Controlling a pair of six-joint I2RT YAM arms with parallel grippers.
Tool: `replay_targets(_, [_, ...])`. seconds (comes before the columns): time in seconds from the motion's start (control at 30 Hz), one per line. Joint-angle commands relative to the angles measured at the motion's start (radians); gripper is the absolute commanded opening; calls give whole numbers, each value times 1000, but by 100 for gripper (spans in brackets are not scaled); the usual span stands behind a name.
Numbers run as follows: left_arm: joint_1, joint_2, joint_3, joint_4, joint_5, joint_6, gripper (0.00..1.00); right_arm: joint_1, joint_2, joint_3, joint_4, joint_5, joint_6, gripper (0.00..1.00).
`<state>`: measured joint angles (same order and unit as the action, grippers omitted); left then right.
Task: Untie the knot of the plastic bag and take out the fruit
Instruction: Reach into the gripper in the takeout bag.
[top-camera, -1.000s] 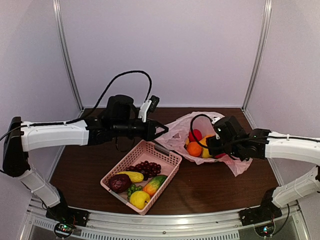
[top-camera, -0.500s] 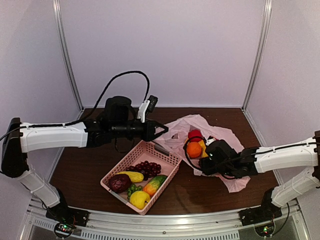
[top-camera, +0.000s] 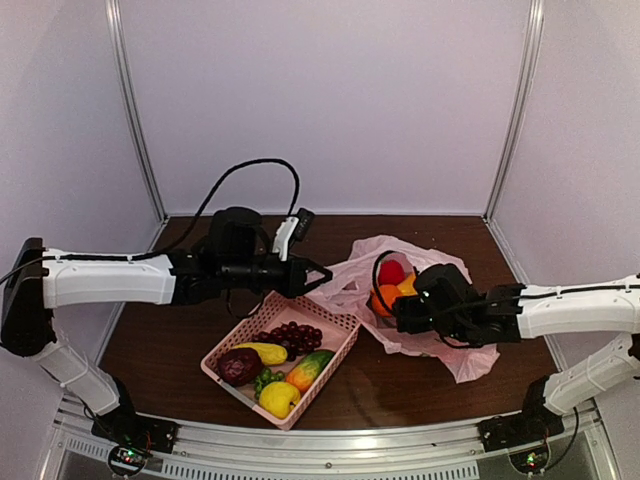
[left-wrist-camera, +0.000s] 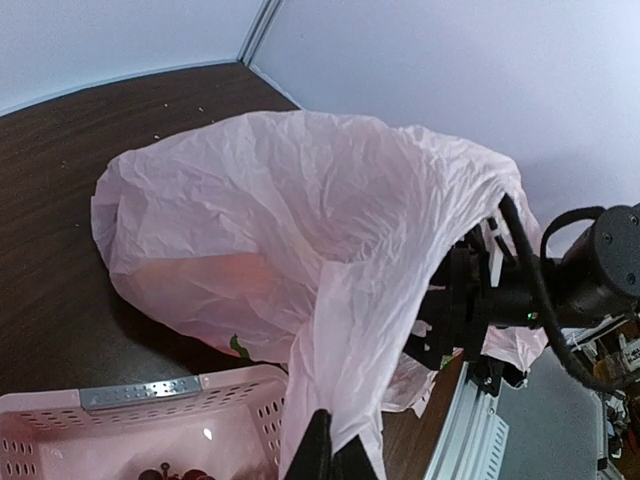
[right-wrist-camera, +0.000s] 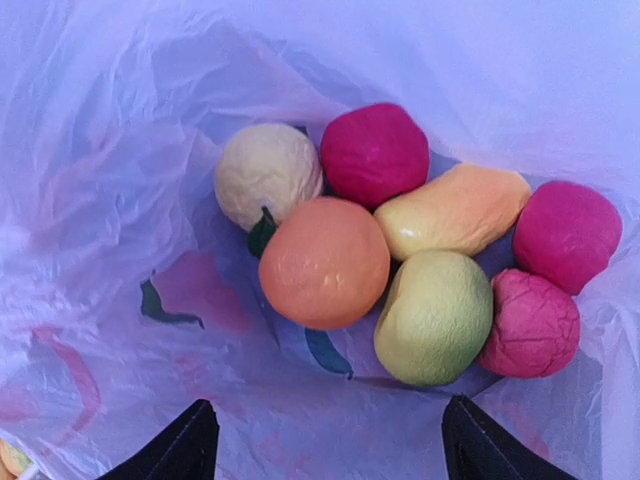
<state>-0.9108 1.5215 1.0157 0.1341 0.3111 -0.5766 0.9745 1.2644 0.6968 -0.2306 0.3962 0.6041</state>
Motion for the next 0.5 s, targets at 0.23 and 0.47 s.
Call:
replay_targets(0.23, [-3,-39,-23,52,17,8,0,-104,171,123,91,-18,2,78])
replay_targets(0.47, [-3,-48,-26,45,10,5,0,-172,281,186,118,-72,15,74])
